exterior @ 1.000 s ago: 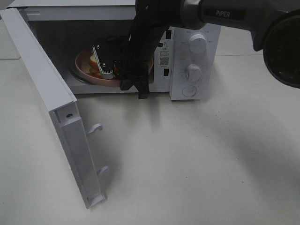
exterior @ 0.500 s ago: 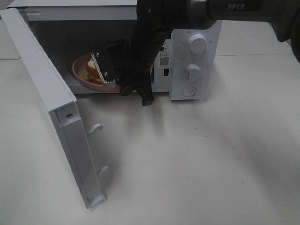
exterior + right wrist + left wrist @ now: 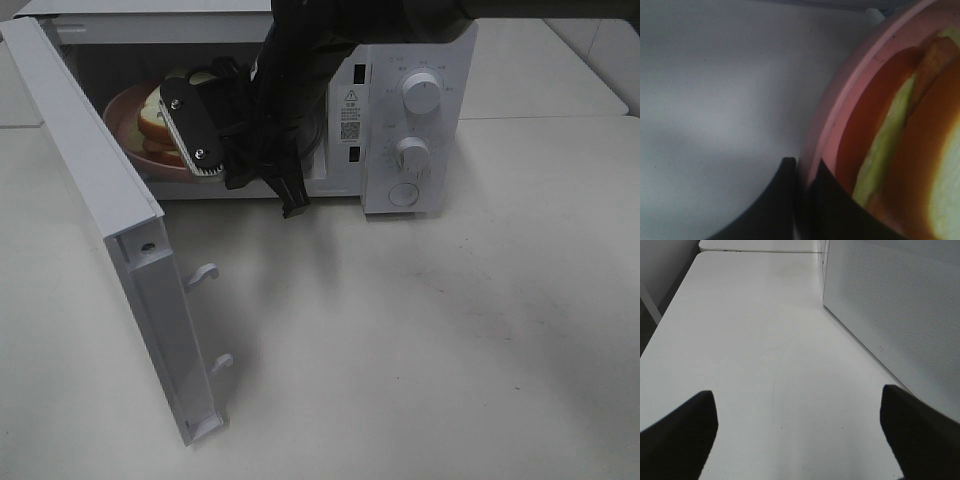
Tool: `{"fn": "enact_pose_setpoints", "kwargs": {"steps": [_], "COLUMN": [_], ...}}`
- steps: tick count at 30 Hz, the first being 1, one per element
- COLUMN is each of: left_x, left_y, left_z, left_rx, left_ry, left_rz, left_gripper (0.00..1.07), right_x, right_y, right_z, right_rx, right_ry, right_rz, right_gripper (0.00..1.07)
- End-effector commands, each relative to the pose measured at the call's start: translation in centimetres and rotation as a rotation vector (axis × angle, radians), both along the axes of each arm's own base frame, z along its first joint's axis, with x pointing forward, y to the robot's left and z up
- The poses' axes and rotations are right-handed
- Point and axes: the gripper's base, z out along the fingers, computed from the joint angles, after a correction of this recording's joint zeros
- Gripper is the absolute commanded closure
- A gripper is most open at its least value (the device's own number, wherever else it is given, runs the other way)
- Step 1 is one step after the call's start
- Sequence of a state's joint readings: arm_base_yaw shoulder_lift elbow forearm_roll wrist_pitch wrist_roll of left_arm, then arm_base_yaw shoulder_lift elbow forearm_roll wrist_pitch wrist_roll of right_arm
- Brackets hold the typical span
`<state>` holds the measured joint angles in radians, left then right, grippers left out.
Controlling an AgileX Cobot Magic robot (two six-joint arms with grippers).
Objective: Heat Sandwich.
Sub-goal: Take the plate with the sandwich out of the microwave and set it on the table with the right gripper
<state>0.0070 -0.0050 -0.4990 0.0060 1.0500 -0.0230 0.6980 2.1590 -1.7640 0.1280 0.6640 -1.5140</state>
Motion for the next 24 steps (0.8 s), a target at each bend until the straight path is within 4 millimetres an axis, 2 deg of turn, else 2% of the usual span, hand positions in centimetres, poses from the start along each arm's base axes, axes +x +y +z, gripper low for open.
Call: {"fn": "enact_pose_setpoints", "kwargs": {"steps": [1, 13, 24], "left_x": [-0.1, -0.1, -0.1], "left_y": [0.0, 0.0, 0.0], "left_z": [0.0, 0.0, 0.0], "left_rx": [0.002, 0.002, 0.002], "left_ry": [-0.026, -0.026, -0.026], "left_rz": [0.002, 0.002, 0.002], "left_gripper": [0.25, 0.25, 0.25], "right_x": [-0.6, -3.6, -7.1], "right_y": [0.2, -1.2, -4.5], "right_z": [1.4, 2.0, 1.7], "right_rx": [0.027, 0.032, 0.008], "right_ry": [-0.064, -0.116, -0.110], "right_rz": [0.020, 0.071, 0.069], "right_gripper": [1.07, 1.07, 1.07]}}
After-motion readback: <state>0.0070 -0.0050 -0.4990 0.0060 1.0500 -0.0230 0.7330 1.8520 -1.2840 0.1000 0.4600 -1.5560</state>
